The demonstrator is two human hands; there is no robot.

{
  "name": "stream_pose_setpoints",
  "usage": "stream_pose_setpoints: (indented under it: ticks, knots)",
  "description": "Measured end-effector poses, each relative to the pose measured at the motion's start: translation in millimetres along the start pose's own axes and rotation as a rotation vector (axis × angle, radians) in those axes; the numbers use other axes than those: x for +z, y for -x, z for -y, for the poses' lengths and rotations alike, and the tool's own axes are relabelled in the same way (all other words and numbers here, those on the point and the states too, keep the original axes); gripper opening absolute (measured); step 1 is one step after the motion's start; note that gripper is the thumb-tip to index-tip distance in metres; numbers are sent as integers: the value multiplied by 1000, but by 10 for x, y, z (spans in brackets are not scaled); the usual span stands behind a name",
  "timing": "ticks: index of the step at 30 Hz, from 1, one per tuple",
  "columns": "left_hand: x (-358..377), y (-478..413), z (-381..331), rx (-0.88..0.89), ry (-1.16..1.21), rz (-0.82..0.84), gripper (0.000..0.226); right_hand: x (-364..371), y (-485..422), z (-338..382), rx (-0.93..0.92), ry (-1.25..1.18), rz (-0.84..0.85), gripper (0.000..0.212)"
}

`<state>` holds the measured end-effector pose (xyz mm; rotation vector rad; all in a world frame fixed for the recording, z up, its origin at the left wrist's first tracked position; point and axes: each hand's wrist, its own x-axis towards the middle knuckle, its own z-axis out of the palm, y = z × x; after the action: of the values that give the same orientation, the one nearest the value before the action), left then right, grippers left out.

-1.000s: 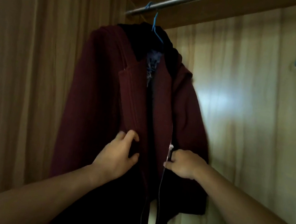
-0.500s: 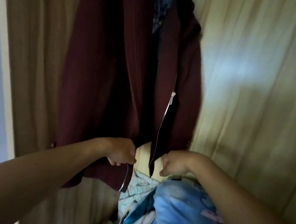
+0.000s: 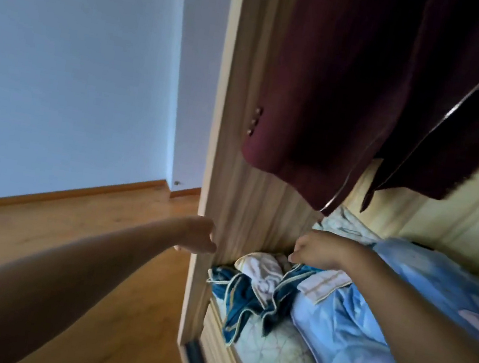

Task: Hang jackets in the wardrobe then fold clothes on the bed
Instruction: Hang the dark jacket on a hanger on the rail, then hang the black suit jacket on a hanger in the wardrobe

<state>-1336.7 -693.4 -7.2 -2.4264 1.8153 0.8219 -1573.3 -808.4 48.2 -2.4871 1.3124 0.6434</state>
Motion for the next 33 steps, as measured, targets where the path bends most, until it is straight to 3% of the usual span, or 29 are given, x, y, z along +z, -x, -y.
stream_pose_setpoints:
  ticks: [5, 10, 19, 26, 29, 33]
  knots:
    - [504, 652, 1028, -230, 48, -55, 40, 346, -370, 1049, -222, 40, 62, 29]
    - [972, 1603, 2062, -491, 194, -54, 42, 709, -555, 2522, -500, 246, 131, 37]
    - [1820, 3889, 3502, -950, 419, -227, 29, 1502, 116, 5341, -934, 484, 153, 36]
    - [2595, 5568, 4078, -1250, 602, -381, 30, 2421, 980, 7168, -1209, 603, 195, 32]
    - [2948, 6026, 4161, -1377, 702, -426, 39, 2833, 1304, 7735, -1325, 662, 255, 29]
    - [3363, 6367, 4217, -1547, 822, -512, 34, 3334, 1578, 8349, -1447, 737, 319, 27]
